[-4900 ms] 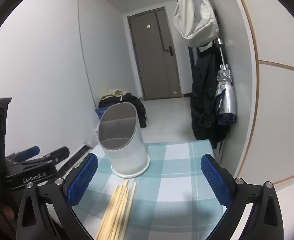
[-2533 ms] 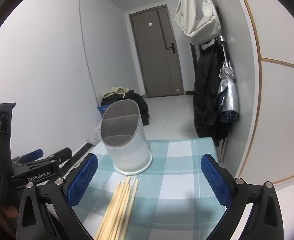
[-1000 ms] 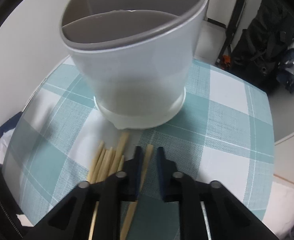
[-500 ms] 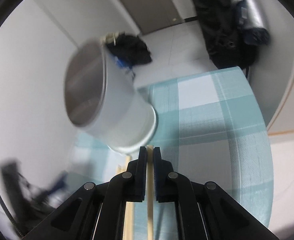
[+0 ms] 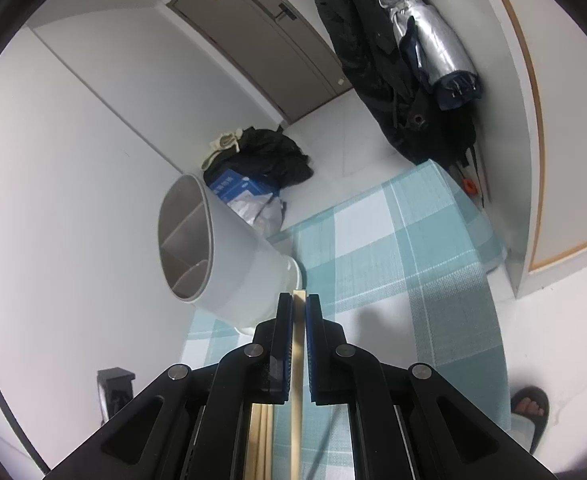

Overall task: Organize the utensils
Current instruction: 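Lift the chopstick with the right gripper while the left gripper grasps another chopstick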

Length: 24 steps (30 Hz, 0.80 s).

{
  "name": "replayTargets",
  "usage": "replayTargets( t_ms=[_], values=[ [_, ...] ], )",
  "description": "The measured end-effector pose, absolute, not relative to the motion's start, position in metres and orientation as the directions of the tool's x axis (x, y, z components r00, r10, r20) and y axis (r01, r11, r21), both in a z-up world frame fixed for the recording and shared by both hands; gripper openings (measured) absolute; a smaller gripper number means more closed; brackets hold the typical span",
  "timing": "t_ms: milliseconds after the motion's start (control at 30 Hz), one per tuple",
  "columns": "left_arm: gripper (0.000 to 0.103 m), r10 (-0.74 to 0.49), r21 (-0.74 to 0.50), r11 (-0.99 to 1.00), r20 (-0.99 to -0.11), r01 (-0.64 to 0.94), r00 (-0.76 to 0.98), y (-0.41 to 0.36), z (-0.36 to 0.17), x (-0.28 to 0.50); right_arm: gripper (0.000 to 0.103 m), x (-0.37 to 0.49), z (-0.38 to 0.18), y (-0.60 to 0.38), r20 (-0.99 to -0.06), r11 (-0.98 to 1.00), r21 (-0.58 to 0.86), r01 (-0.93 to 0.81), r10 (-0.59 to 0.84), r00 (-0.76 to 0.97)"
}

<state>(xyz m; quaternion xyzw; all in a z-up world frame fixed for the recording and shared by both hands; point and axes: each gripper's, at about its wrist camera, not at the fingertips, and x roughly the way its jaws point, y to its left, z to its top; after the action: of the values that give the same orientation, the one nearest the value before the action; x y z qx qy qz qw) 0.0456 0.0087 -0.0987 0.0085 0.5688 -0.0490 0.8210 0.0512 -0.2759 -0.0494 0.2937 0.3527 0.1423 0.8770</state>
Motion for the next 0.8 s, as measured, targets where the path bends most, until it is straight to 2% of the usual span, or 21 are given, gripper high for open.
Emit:
replayTargets(
  t_ms=[300, 400, 500, 567, 600, 667, 733, 800],
  values=[
    [0.101, -0.038, -0.004, 0.995, -0.940, 0.100, 0.340, 0.010, -0.099, 0.061, 0.005, 0.045, -0.049, -0.288, -0.521, 0.773, 0.634, -0.033, 0.458, 0.720],
    [0.092, -0.037, 0.003, 0.993, -0.937, 0.114, 0.347, 0.001, -0.101, 0.075, 0.005, 0.044, -0.048, -0.288, -0.511, 0.766, 0.642, -0.038, 0.464, 0.724],
    [0.072, -0.042, 0.005, 0.992, -0.932, 0.129, 0.359, -0.010, -0.101, 0.082, 0.005, 0.044, -0.046, -0.287, -0.503, 0.765, 0.642, -0.049, 0.469, 0.726],
    [0.051, -0.042, 0.007, 0.991, -0.932, 0.134, 0.361, -0.013, -0.100, 0.088, 0.005, 0.044, -0.045, -0.287, -0.498, 0.763, 0.644, -0.052, 0.470, 0.728],
    [0.045, -0.048, 0.001, 0.991, -0.933, 0.135, 0.356, -0.014, -0.100, 0.090, 0.005, 0.043, -0.044, -0.287, -0.495, 0.761, 0.647, -0.054, 0.472, 0.729],
    [0.019, -0.070, -0.022, 0.990, -0.937, 0.142, 0.341, -0.019, -0.099, 0.090, 0.005, 0.044, -0.043, -0.288, -0.490, 0.758, 0.650, -0.056, 0.474, 0.731],
    [0.004, -0.069, -0.018, 0.987, -0.942, 0.158, 0.329, -0.026, -0.100, 0.090, 0.005, 0.044, -0.042, -0.288, -0.488, 0.757, 0.650, -0.058, 0.475, 0.733],
    [0.002, -0.047, 0.011, 0.985, -0.943, 0.173, 0.330, -0.031, -0.098, 0.088, 0.006, 0.044, -0.041, -0.287, -0.484, 0.757, 0.650, -0.063, 0.477, 0.733]
  ],
)
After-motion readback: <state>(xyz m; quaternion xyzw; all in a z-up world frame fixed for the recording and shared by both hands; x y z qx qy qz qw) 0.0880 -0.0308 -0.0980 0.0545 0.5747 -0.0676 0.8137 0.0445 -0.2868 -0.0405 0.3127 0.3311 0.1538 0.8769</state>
